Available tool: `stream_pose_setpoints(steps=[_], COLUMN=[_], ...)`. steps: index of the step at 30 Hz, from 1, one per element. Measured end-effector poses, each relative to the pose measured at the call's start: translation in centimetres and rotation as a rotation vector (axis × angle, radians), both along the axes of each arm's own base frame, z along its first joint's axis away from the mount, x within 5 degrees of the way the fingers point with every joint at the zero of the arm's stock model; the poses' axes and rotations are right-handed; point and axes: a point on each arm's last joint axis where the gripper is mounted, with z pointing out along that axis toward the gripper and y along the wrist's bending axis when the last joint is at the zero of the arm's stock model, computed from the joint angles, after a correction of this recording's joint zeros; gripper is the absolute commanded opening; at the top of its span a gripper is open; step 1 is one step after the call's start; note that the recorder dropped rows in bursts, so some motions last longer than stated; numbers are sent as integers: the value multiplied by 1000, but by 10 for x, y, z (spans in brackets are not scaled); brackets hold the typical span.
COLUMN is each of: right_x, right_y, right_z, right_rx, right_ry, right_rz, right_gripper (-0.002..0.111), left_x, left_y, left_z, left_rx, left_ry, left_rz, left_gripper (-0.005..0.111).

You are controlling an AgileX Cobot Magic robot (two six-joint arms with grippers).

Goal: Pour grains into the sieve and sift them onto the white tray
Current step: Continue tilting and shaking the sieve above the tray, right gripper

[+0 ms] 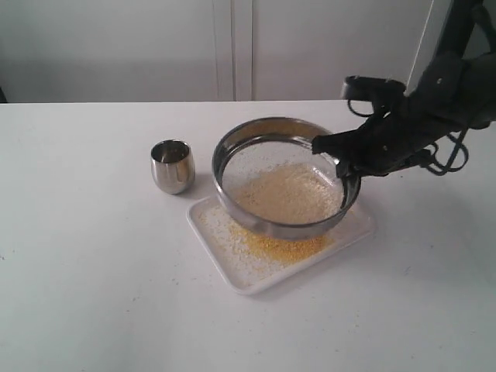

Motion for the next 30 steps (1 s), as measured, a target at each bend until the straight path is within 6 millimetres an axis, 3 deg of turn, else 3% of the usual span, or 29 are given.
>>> stream_pose_setpoints(steps=[5, 10, 15, 17, 20, 24, 27, 30], right_x=[8, 5, 1, 3, 1, 4, -2, 5], right_y=[-16, -8, 4, 1, 7, 0, 6, -21], right_z=[8, -6, -6, -5, -5, -6, -3, 3], right_rx=[20, 23, 8, 43, 11, 55, 1, 45], right_ry=[-51, 18, 16, 9, -3, 0, -3, -14], right_rz=[-86, -61, 15, -66, 1, -99, 11, -135], right_gripper=[0, 0, 0, 0, 0, 0, 0, 0], left_x=[0, 0, 0, 0, 0, 0, 0, 0], left_y=[0, 0, 0, 0, 0, 0, 0, 0], left_z=[0, 0, 0, 0, 0, 0, 0, 0], left_rx=[0, 0, 0, 0, 0, 0, 0, 0], left_ry=[0, 0, 0, 0, 0, 0, 0, 0], left_rz=[0, 0, 0, 0, 0, 0, 0, 0], left_gripper=[0, 0, 0, 0, 0, 0, 0, 0])
